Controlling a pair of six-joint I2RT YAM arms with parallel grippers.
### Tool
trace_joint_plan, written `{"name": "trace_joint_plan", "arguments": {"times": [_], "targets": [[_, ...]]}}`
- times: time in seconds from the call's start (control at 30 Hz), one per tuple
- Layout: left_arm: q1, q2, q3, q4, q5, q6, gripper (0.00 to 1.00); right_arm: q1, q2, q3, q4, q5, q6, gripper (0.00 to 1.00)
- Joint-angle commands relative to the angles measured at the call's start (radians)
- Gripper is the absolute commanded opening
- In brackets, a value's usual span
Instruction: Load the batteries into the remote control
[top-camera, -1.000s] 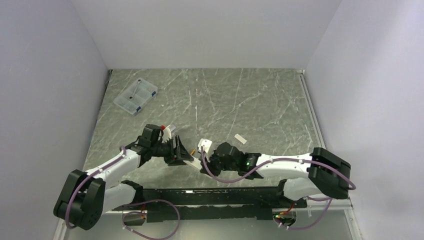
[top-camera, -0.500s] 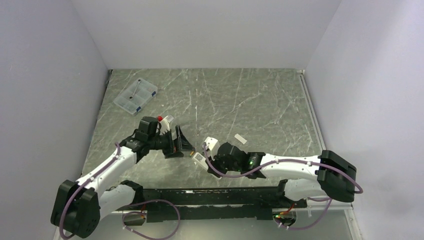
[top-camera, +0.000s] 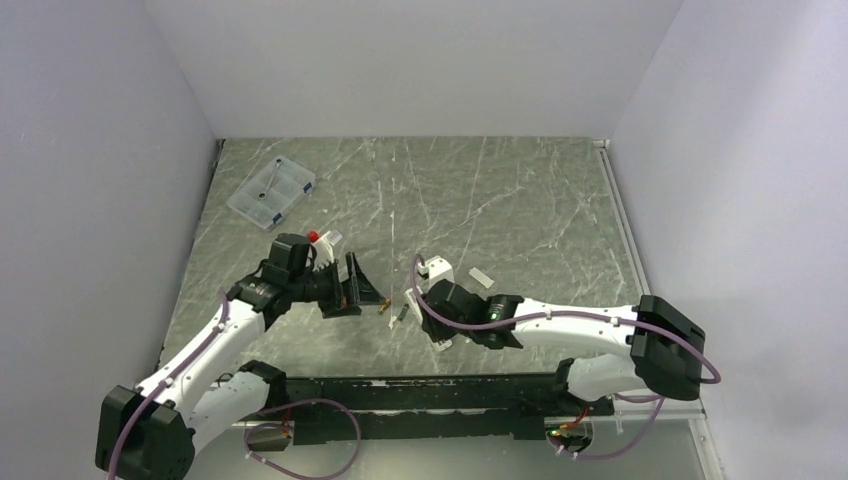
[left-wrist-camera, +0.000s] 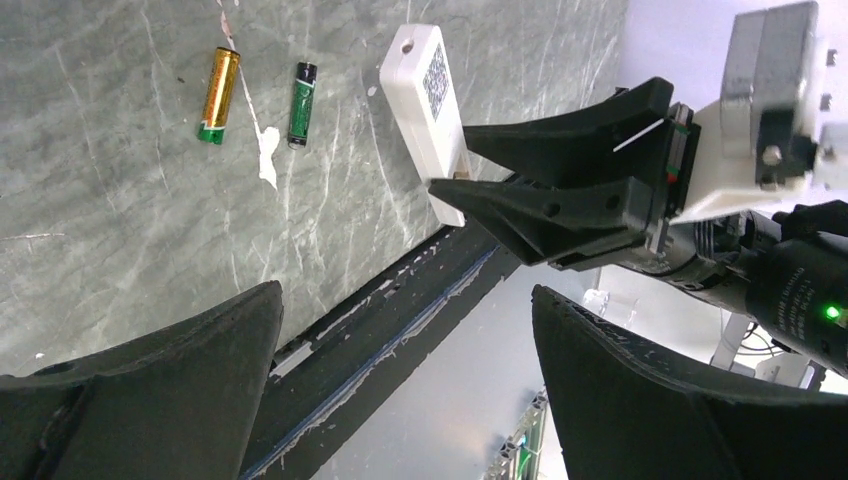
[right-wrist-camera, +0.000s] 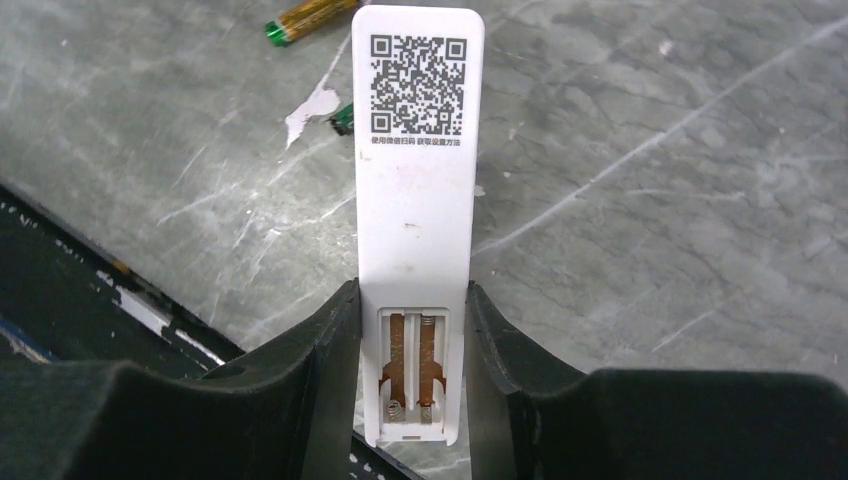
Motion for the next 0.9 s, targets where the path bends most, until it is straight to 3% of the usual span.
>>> {"name": "trace_joint_plan", "arguments": {"times": [0.0, 0.3, 0.67, 0.87], "targets": [[-0.001, -0.022, 0.063, -0.04, -0.014, 0.041, 1.0, -0.013, 0.008, 0.032, -0.018, 0.077, 0.138, 0.0], [0.0, -0.022, 0.103, -0.087, -0.031, 0.072, 0.99, -0.017, 0.084, 0.138, -0.112, 0.148, 0.296, 0.0], [0.001, -0.022, 0.116, -0.106, -0.033, 0.091, 1.0, -0.018, 0.256, 0.336, -0.403, 0.267, 0.564, 0.0], [0.001, -0.031, 0.126, -0.122, -0.032, 0.103, 0.99, -0.018, 0.297, 0.363, -0.42, 0.264, 0.644, 0.0]]}}
